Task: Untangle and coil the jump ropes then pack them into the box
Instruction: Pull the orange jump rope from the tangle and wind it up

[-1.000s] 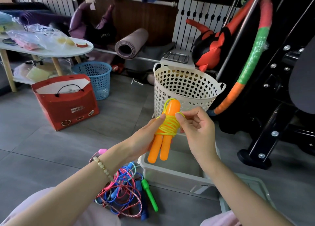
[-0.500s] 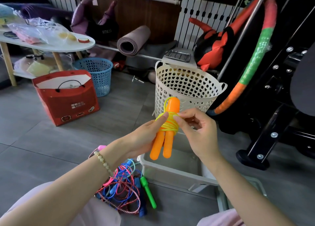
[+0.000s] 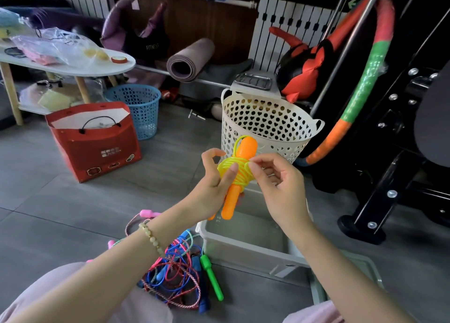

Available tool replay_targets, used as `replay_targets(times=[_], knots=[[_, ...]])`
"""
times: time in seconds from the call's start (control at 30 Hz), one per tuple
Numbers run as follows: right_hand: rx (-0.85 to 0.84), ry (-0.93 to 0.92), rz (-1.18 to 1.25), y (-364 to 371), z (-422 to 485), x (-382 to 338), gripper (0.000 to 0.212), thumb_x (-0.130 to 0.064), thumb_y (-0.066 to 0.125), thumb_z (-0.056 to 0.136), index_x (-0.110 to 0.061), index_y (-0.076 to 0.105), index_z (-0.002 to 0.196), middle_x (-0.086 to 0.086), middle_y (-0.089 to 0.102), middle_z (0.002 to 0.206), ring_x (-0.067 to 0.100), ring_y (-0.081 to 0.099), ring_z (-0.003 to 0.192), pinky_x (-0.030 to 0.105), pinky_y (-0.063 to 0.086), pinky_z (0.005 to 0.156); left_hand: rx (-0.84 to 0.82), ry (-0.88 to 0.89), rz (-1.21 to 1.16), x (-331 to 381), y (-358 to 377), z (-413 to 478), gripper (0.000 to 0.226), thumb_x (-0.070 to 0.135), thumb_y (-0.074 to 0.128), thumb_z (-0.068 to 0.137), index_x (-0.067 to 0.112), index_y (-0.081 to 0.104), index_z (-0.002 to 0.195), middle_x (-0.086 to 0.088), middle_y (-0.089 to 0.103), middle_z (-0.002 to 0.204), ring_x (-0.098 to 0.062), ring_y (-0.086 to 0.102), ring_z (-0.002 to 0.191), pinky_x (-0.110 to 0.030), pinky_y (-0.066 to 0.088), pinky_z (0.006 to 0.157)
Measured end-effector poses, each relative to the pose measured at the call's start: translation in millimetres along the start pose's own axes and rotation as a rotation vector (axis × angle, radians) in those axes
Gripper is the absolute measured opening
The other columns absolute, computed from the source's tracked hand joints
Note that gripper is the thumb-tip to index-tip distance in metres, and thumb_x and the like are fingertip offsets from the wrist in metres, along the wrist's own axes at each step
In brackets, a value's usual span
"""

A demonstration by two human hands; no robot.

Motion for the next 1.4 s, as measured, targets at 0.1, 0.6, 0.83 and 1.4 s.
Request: replay_targets(times=[0.1,0.6,0.83,1.4], knots=[[0.003,-0.070,-0.105,3,-2,-2,0.004,-0.020,0.063,0.088,-0.019,0.064,0.084,-0.006,0.063,0.074,0.017,0.057,0.064,0.032,0.048,0.061,-0.029,-0.004,0.095,-5,-4,4,0.015,0.036,0.040,0.099,0.029,0.027,0.097,-0.003,0.064,0.063,-0.019,0.061,0.060,-0.036,0.050,0.065],[-0.023,0.177,0.073,1,0,20,0.013,-0.007,0.067,0.085,-0.018,0.068,0.078,-0.015,0.067,0.070,0.003,0.060,0.065,0.026,0.052,0.064,-0.152,0.200,0.409,12,-11,-1,0.006,0.020,0.050,0.097,0.025,0.047,0.094,0.006,0.055,0.094,-0.005,0.059,0.067,-0.020,0.050,0.054],[-0.025,0.120,-0.031,-2,0,12,0.011,-0.014,0.070,0.084,-0.023,0.070,0.077,-0.005,0.066,0.066,0.007,0.052,0.058,0.024,0.046,0.057,-0.115,0.355,0.750,15,-7,-3,0.015,0.034,0.041,0.099,0.043,0.033,0.090,0.016,0.045,0.093,-0.009,0.048,0.066,-0.014,0.035,0.060],[-0.103,-0.276,-0.363,8,-7,-6,0.023,-0.023,0.063,0.086,-0.013,0.072,0.105,-0.009,0.054,0.091,0.002,0.052,0.087,0.019,0.047,0.076,-0.143,0.009,0.107,8,-3,-6,0.018,0.030,0.046,0.097,0.016,0.050,0.087,-0.007,0.052,0.082,-0.025,0.051,0.073,-0.052,0.051,0.071]])
Point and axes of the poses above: each hand's wrist, its own z-axis towards the middle knuckle, its own y-axis out of the palm, x = y × z, the point moved 6 cm from there along z, towards the middle knuckle
